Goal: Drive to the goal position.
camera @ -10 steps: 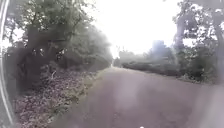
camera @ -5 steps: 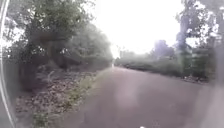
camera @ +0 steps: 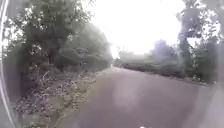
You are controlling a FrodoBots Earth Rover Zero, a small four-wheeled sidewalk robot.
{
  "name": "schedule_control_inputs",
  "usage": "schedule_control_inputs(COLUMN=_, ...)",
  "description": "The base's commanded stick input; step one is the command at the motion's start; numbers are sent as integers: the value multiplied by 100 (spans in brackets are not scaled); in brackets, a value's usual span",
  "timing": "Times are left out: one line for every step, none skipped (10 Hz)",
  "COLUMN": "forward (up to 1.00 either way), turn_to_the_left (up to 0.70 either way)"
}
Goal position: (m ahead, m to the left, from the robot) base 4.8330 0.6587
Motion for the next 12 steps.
schedule_control_inputs(forward=70, turn_to_the_left=-5)
schedule_control_inputs(forward=70, turn_to_the_left=1)
schedule_control_inputs(forward=70, turn_to_the_left=1)
schedule_control_inputs(forward=70, turn_to_the_left=1)
schedule_control_inputs(forward=70, turn_to_the_left=1)
schedule_control_inputs(forward=70, turn_to_the_left=1)
schedule_control_inputs(forward=70, turn_to_the_left=1)
schedule_control_inputs(forward=70, turn_to_the_left=1)
schedule_control_inputs(forward=70, turn_to_the_left=0)
schedule_control_inputs(forward=70, turn_to_the_left=-1)
schedule_control_inputs(forward=70, turn_to_the_left=-19)
schedule_control_inputs(forward=70, turn_to_the_left=-16)
